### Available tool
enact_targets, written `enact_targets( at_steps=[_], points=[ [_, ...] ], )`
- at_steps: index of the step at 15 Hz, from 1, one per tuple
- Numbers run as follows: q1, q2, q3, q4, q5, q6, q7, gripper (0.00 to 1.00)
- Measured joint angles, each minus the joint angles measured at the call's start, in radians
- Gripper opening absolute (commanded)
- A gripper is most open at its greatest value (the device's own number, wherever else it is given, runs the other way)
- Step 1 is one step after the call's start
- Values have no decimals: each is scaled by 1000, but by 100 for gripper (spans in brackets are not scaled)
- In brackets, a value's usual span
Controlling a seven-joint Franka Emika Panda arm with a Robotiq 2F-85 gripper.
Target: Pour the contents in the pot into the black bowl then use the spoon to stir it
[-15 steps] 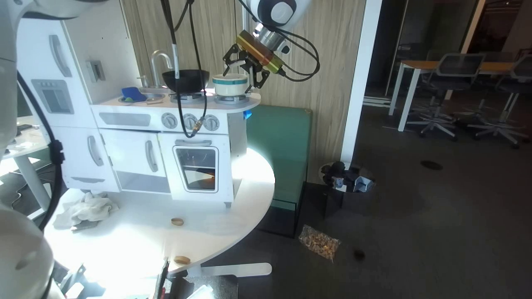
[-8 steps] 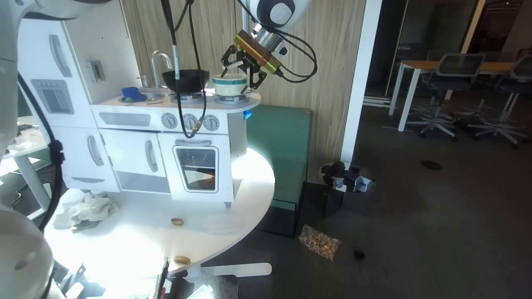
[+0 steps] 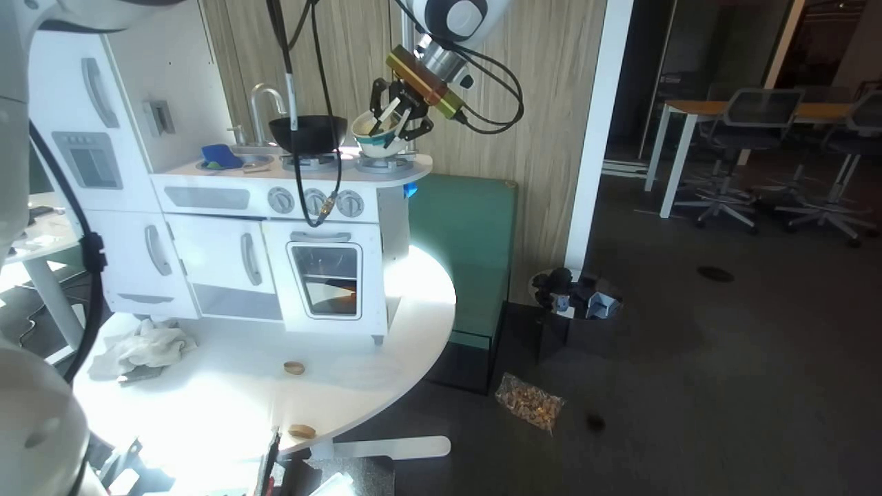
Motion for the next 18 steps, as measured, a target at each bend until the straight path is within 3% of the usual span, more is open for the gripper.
enact_targets(
  at_steps=[2,10,18],
  points=[
    [0,0,0,0,0,-4,0,5],
    [-2,-1,0,6,1,-25,0,6],
    [-24,-33,-1,27,1,-158,92,6]
  ],
)
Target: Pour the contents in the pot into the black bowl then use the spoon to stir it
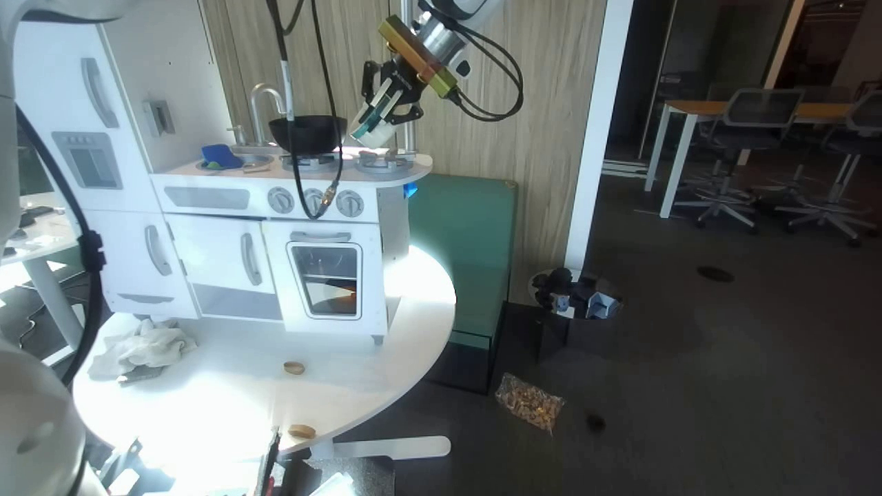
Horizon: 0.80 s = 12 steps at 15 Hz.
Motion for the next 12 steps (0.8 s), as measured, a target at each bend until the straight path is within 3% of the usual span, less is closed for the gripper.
enact_targets(
  at_steps=[5,12],
  points=[
    [23,-12,4,55,0,-55,143,6],
    [131,-29,19,135,-92,-20,337,6]
  ],
)
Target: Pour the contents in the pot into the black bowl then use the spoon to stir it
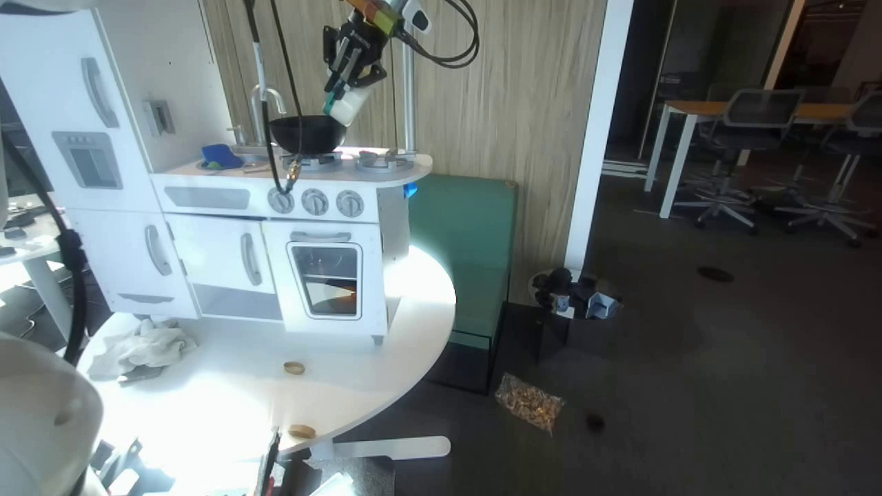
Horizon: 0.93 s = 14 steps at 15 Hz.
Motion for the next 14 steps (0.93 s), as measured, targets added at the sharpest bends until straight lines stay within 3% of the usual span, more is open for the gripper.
enact_targets(
  at_steps=[14],
  points=[
    [208,-15,4,60,-300,122,183,6]
  ],
)
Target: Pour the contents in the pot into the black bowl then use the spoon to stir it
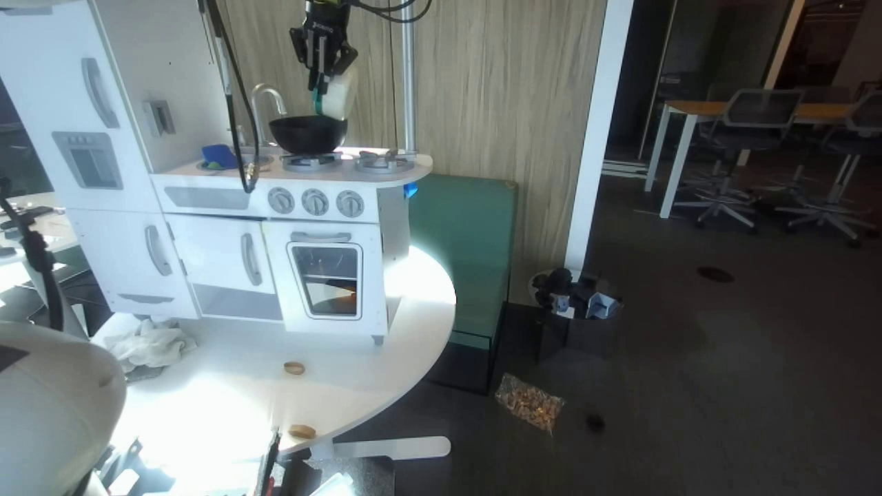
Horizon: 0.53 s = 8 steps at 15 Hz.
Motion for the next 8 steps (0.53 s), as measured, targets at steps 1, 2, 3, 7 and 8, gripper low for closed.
enact_targets(
  at_steps=[1,2,3,7,8],
  points=[
    [18,0,1,0,-25,5,6,6],
    [37,0,2,0,-52,9,10,7],
    [54,0,2,0,-78,15,15,6],
    [123,-1,4,-3,-168,38,29,7],
    [140,-2,4,-5,-192,46,30,7]
  ],
)
